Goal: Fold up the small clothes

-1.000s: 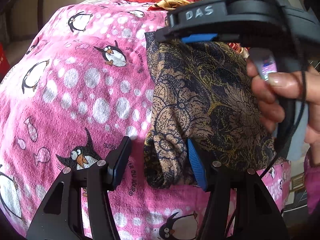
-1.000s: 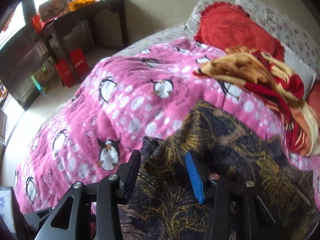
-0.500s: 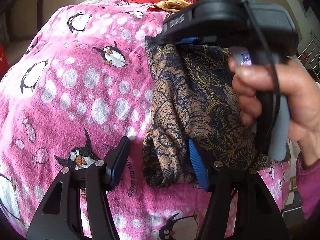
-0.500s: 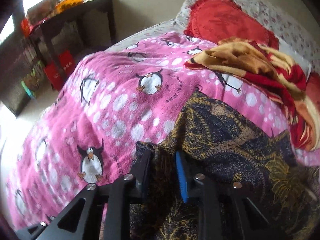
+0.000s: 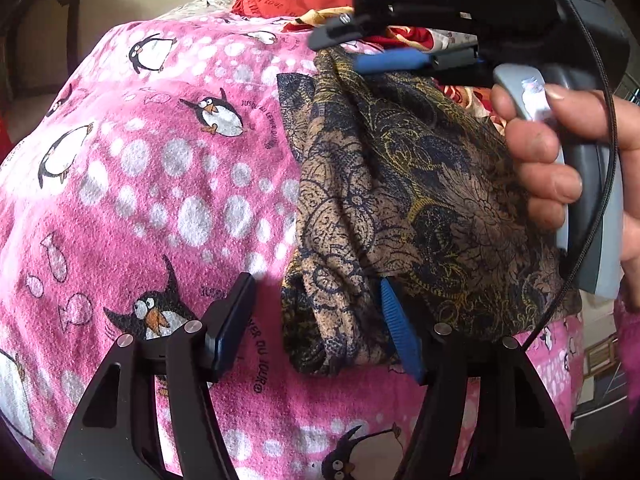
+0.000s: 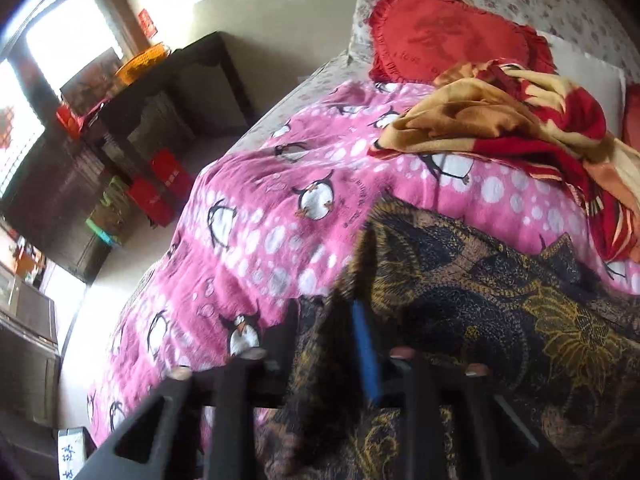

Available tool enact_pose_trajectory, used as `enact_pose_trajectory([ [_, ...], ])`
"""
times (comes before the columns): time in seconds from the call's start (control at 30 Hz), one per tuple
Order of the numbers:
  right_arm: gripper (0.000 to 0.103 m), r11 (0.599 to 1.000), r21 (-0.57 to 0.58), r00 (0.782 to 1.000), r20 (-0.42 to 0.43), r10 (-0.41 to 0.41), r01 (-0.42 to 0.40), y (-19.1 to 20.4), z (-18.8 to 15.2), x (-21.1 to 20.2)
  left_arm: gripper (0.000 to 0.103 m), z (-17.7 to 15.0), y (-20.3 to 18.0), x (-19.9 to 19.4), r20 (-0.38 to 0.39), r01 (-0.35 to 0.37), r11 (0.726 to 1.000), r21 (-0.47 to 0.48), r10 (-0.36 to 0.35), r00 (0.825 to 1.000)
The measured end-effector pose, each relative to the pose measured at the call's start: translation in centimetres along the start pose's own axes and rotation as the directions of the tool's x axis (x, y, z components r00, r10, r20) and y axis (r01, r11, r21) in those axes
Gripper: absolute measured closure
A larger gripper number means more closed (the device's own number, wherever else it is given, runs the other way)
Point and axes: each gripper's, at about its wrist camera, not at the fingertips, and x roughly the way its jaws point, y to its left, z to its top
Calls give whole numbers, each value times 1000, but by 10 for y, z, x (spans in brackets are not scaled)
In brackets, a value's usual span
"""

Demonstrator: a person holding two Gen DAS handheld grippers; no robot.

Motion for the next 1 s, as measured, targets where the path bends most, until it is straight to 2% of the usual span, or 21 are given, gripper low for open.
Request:
enact_pose_trajectory([
  [0.03, 51, 1000, 2, 1000, 4, -1, 1, 2, -2, -1, 39, -2, 0, 0, 4, 5, 1000, -3, -5, 1000],
  [0.23, 51, 1000, 16, 999, -34, -11, 11, 4, -11, 12, 39, -7, 7, -4, 6, 37, 999, -19, -37, 999],
  [0.27, 51, 999, -1, 998, -53, -40, 40, 7, -12, 17, 39, -7, 9, -5, 2, 39, 999, -24, -39, 999],
  [0.3, 52, 996, -40, 993, -79, -89, 86, 12, -13, 23, 39, -5, 12, -5, -3, 41, 999, -29, -41, 999],
  [0.37, 65, 982, -116, 981, -103, -163, 151, 20, -15, 33, 39, -6, 14, -5, -6, 44, 998, -39, -44, 999],
  [0.5, 65, 971, -140, 970, -122, -210, 193, 26, -17, 39, 39, -5, 17, -8, -5, 40, 998, -44, -41, 999],
  [0.53, 63, 969, -145, 967, -129, -220, 201, 27, -17, 39, 39, -6, 17, -8, -8, 35, 998, -45, -36, 999],
  [0.57, 53, 967, -155, 964, -144, -225, 203, 29, -16, 41, 39, -6, 17, -8, -7, 34, 998, -43, -34, 999],
  [0.6, 50, 966, -160, 962, -152, -226, 202, 31, -16, 42, 39, -6, 15, -8, -9, 31, 999, -43, -32, 999],
  [0.83, 49, 909, -272, 922, -138, -361, 315, 46, -27, 63, 38, -8, 13, -6, -3, 36, 998, -45, -36, 999],
  [0.93, 68, 895, -289, 917, -109, -384, 340, 46, -30, 59, 37, -8, 11, -6, -4, 32, 999, -36, -32, 999],
  [0.97, 76, 905, -272, 924, -110, -367, 327, 42, -29, 55, 37, -8, 9, -6, -7, 26, 999, -32, -26, 1000],
  [1.0, 80, 920, -245, 934, -113, -339, 305, 36, -27, 50, 37, -7, 8, -4, -10, 20, 999, -31, -20, 1000],
])
